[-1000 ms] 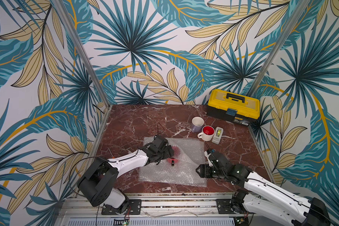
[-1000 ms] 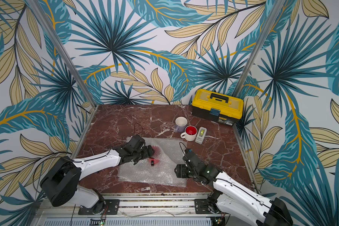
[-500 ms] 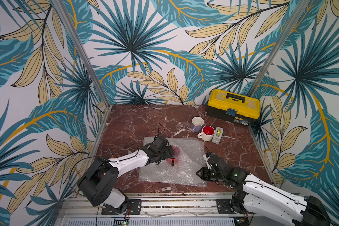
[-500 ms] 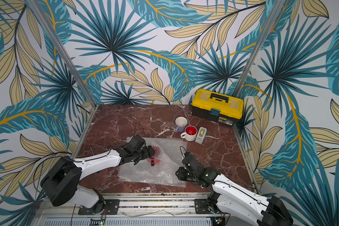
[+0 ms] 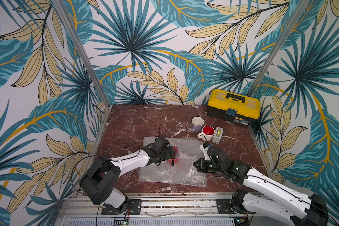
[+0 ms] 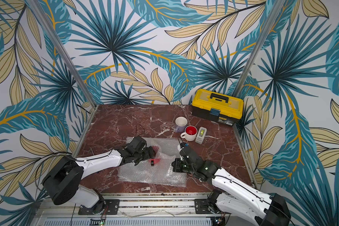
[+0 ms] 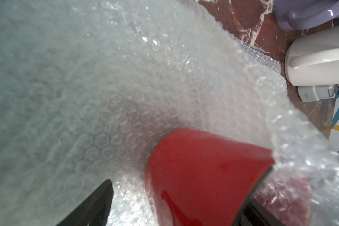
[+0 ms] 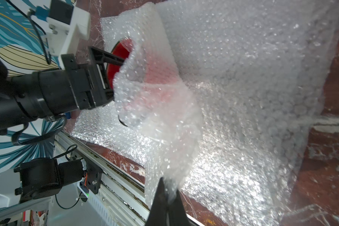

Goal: Wrap mugs in bubble wrap
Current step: Wrap the mug in bubble wrap.

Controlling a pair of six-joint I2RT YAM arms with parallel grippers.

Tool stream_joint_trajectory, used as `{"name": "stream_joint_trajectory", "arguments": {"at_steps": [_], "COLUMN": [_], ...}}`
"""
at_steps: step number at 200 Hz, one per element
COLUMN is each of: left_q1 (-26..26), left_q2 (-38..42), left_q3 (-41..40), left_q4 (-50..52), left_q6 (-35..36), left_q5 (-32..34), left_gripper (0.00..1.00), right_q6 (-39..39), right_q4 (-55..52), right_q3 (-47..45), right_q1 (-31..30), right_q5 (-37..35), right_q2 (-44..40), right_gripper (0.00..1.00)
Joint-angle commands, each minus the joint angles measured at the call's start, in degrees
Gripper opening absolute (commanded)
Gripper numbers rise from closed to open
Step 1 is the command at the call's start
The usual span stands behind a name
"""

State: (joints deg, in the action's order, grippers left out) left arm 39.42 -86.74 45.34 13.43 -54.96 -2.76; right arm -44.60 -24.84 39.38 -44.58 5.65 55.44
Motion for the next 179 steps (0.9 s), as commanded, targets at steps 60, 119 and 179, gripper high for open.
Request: {"name": "stream_joint_trajectory", "arguments": {"at_steps": [60, 119, 179], "left_q1": [0.3, 0.4, 0.3], "left_q2": [-0.2, 0.8, 8.2], "left_q3": [-1.9, -2.6, -6.0], "left_q4": [-0.2, -0.2, -0.2], "left_q6": [-0.5, -0.4, -1.5], "left_q5": [0.6, 0.9, 5.0], "left_gripper": [0.91, 0.91, 0.86], "right_q6": [5.3, 5.8, 4.5], "right_q4": [11.2, 17.7, 18.7], "right_q3": [10.9, 16.2, 18.3], "right_q1": [-0.2, -0.2, -0.2], "right_q5": [3.4, 4.3, 4.7], "right_q2": [14.8, 25.7, 33.8], "right_gripper": [0.04, 0.04, 0.04]}}
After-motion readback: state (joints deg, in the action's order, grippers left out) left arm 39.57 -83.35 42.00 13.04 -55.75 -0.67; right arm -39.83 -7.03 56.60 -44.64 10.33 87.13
